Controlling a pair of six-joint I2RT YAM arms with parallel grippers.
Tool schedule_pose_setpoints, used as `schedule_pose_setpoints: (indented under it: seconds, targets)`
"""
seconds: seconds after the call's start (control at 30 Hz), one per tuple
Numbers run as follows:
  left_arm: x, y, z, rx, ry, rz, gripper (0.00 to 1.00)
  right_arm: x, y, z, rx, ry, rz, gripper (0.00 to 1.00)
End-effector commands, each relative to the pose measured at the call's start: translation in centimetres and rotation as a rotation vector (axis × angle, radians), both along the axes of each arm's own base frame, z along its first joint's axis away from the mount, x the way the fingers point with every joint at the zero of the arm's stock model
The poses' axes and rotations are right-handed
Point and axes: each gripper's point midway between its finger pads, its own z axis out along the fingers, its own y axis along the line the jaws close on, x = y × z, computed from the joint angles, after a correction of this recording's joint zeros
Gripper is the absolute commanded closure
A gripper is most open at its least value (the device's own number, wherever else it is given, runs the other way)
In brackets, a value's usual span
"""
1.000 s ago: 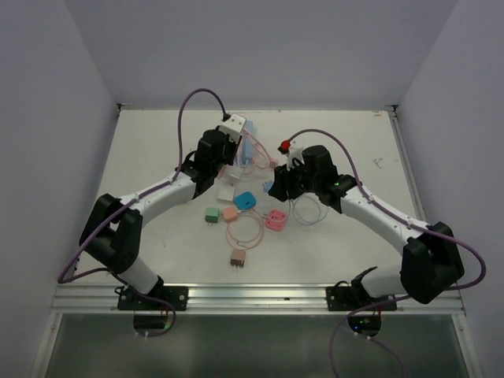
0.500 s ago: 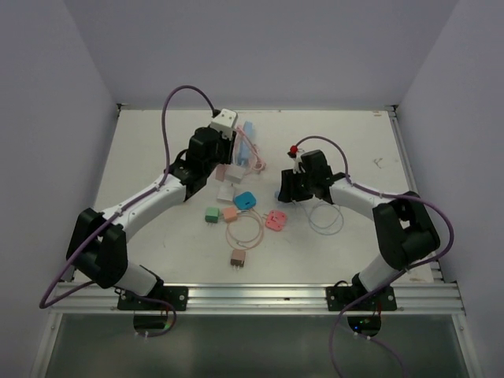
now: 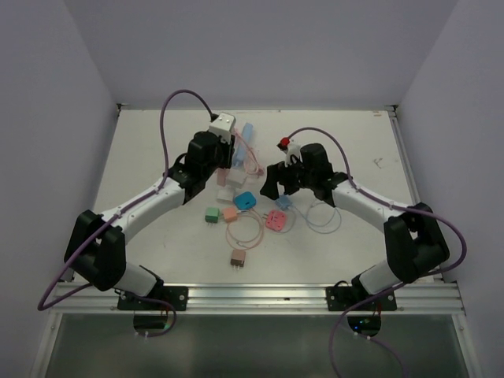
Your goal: Pull the plug off the socket
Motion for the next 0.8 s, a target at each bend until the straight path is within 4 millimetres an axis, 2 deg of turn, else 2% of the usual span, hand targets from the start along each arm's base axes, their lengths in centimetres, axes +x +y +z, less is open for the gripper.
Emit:
schedule_pose_setpoints:
  seconds: [0.0,0.17,0.37,0.5,0.77]
  targets:
    - [0.9,-0.1,6.6,-0.137,-0.182,0.022,1.00,0.6,4.3,6.1,0.114,-0.189,0.176,0.04]
    - [0.8,0.0,6.8,-0.147,-0.192,0.026,1.00,1.2,8.1,7.1,0.135,-0.230,0.280,0.02]
    - [0.6,0.1,7.0,-0.161,-0.199,0.029,1.00,2.1,10.9,7.1,0.142,-0.238,0.337,0.01]
    - [0.5,0.3,7.1,-0.166,-0.206,0.034,1.00,2.2,11.6,5.6,0.126,-0.209,0.366,0.01]
    - [0.3,0.1,7.3,-0.182,-0.208,0.020,1.00,3.3,11.7,3.2,0.076,-0.192,0.350,0.01]
